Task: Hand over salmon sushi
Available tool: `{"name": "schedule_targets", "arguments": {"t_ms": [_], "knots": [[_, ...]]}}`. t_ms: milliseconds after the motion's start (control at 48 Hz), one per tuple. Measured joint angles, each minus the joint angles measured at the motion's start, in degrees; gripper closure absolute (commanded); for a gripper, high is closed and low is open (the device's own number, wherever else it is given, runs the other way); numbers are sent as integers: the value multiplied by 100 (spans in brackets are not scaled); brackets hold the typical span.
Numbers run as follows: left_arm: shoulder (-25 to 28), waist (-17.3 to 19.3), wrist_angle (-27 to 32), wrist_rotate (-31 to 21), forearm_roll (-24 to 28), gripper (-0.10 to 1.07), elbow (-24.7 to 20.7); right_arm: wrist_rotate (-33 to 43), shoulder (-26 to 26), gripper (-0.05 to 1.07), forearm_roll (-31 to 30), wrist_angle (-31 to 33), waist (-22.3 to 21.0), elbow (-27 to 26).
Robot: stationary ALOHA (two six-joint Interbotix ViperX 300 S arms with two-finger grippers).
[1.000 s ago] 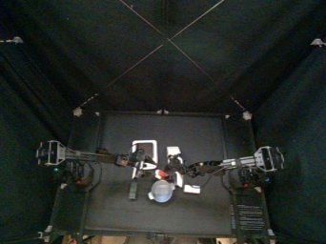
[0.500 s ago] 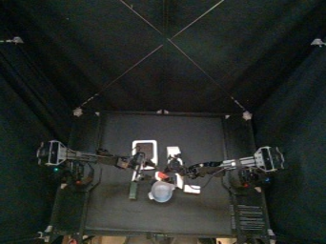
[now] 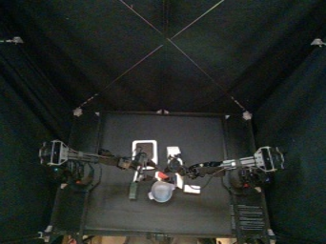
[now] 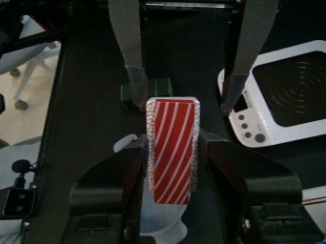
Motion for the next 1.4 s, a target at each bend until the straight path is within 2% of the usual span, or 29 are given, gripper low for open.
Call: {"name": "schedule_targets", "arguments": {"t_ms": [458, 812, 917, 1167, 1396], "knots": [[167, 0, 35, 0, -185, 9, -70, 0, -9, 35, 88, 0, -26, 0], [158, 0, 35, 9, -246, 32, -70, 18, 9, 32, 97, 9, -35, 0], [158, 0, 44, 9, -325, 35, -70, 18, 35, 28, 141, 0, -44, 0], [158, 18, 44, -9, -413, 35, -53, 9, 53, 10, 501, 18, -70, -44], [158, 26, 44, 0, -413, 35, -53, -9, -132, 6, 1055, 255, -70, -53]]}}
